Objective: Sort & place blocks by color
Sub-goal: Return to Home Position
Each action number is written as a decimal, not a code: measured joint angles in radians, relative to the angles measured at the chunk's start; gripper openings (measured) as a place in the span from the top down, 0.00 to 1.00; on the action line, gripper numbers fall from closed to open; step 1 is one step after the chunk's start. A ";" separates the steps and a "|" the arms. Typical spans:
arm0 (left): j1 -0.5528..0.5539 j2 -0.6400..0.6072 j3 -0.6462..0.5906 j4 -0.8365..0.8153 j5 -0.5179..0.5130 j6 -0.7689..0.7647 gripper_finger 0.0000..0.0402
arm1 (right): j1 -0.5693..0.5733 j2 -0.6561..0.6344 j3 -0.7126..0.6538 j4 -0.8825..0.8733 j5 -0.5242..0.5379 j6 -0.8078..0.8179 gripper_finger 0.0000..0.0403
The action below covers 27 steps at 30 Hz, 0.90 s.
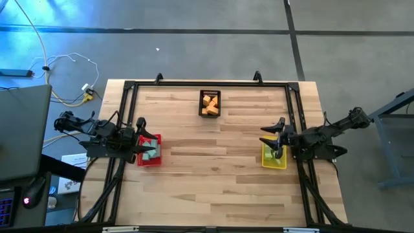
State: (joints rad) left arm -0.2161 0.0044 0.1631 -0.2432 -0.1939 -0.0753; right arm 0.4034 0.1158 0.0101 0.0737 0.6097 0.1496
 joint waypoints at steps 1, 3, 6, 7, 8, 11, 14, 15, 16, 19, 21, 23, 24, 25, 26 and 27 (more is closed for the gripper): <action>0.000 0.000 0.000 0.000 0.000 0.000 0.54 | 0.000 0.000 0.000 0.000 0.000 -0.011 0.44; 0.000 0.000 0.000 0.000 0.000 0.000 0.54 | 0.000 0.000 0.000 0.000 -0.001 -0.018 0.44; 0.000 0.000 0.000 0.000 0.000 0.000 0.54 | 0.000 0.000 0.000 0.000 -0.001 -0.019 0.44; 0.000 0.000 0.000 0.000 0.000 0.000 0.54 | 0.000 0.000 0.000 0.000 -0.002 -0.019 0.44; 0.000 0.000 0.000 0.000 0.000 0.000 0.54 | 0.000 0.000 0.000 0.000 -0.002 -0.019 0.44; 0.000 0.000 0.000 0.000 0.000 0.000 0.54 | 0.000 0.000 0.000 0.000 -0.004 -0.019 0.44; 0.000 0.000 0.000 0.000 0.000 0.000 0.54 | 0.000 0.000 0.000 0.000 -0.004 -0.019 0.44; 0.000 0.000 0.000 0.000 0.000 0.000 0.54 | 0.000 0.000 0.000 0.000 -0.004 -0.019 0.44; 0.000 0.000 0.000 0.000 0.000 0.000 0.54 | 0.000 0.000 0.000 0.000 -0.004 -0.019 0.44; 0.000 0.000 0.000 0.000 0.000 0.000 0.54 | 0.000 0.000 0.000 0.000 -0.004 -0.019 0.44; 0.000 0.000 0.000 0.000 0.000 0.000 0.54 | 0.000 0.000 0.000 0.000 -0.004 -0.019 0.44; 0.000 0.000 0.000 0.000 0.000 0.000 0.54 | 0.000 0.000 0.000 0.000 -0.004 -0.019 0.44; 0.000 0.000 0.000 0.000 0.000 0.000 0.54 | 0.000 0.000 0.000 0.000 -0.004 -0.019 0.44; 0.000 0.000 0.000 0.000 0.000 0.000 0.54 | 0.000 0.000 0.000 0.000 -0.004 -0.019 0.44; 0.000 0.000 0.000 0.000 0.000 0.000 0.54 | 0.000 0.000 0.000 0.000 -0.004 -0.019 0.44; 0.000 0.000 0.000 0.000 0.000 0.000 0.54 | 0.000 0.000 0.000 0.000 -0.004 -0.019 0.44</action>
